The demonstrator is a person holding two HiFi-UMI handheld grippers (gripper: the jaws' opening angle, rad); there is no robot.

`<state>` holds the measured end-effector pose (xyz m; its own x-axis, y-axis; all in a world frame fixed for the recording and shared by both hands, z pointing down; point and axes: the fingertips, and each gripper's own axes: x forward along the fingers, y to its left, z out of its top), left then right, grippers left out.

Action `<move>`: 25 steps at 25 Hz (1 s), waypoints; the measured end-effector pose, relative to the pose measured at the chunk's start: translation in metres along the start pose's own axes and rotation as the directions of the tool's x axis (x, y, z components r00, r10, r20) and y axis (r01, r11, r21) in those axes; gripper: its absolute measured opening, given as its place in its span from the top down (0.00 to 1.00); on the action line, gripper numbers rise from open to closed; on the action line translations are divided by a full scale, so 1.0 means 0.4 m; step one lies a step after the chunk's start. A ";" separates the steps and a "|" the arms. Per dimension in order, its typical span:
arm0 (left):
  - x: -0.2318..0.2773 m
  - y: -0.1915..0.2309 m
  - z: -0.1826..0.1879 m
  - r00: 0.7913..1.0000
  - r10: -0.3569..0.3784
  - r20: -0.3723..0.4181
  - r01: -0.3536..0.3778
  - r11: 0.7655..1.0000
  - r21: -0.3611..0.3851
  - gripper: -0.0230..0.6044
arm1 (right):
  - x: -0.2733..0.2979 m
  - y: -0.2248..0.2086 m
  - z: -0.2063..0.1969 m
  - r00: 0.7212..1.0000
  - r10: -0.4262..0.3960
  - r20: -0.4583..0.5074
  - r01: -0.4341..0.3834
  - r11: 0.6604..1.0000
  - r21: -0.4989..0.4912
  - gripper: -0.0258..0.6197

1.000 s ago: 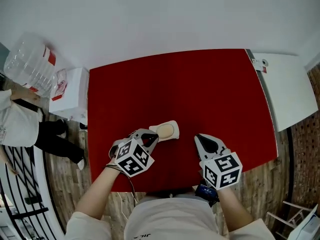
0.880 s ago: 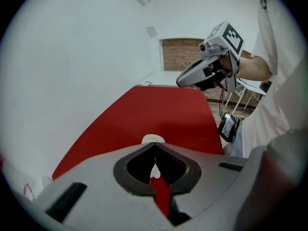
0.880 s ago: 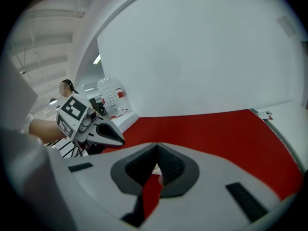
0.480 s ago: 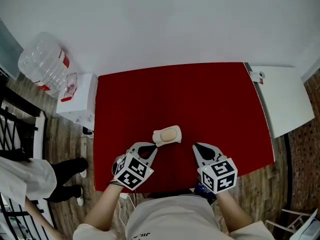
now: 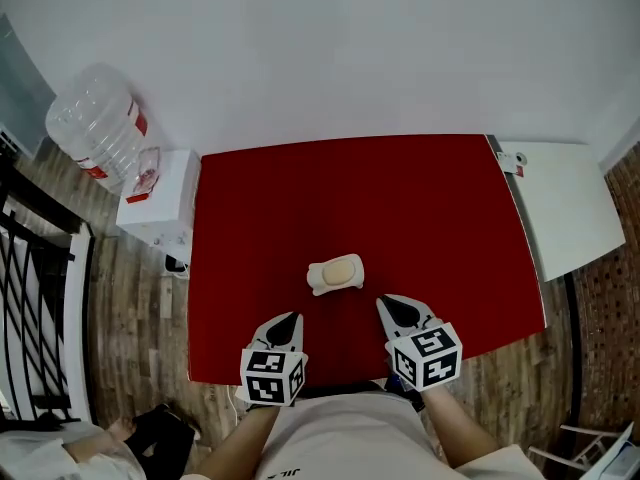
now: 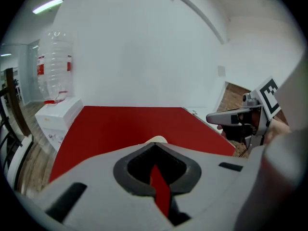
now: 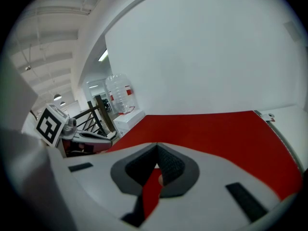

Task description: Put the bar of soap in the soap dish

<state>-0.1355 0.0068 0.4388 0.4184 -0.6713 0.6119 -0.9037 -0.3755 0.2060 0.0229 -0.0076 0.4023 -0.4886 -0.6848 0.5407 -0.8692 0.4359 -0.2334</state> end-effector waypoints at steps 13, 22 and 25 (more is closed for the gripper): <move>0.003 -0.064 0.010 0.999 -0.043 -0.004 0.043 0.999 -0.005 0.95 | -0.033 -0.018 -0.016 0.999 -0.033 0.016 0.033 0.999 0.026 0.96; 0.004 -0.068 0.019 0.999 -0.046 -0.004 0.046 0.999 0.010 0.95 | -0.040 -0.024 -0.010 0.999 -0.047 0.021 0.046 0.999 0.026 0.96; 0.005 -0.067 0.023 0.999 -0.046 0.001 0.046 0.999 0.009 0.95 | -0.031 -0.026 -0.008 0.998 -0.054 0.016 0.054 0.999 0.010 0.96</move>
<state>-0.1096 0.0098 0.4274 0.4596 -0.6539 0.6010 -0.8826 -0.4117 0.2271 0.0381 -0.0018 0.4007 -0.4423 -0.7163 0.5396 -0.8948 0.3929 -0.2119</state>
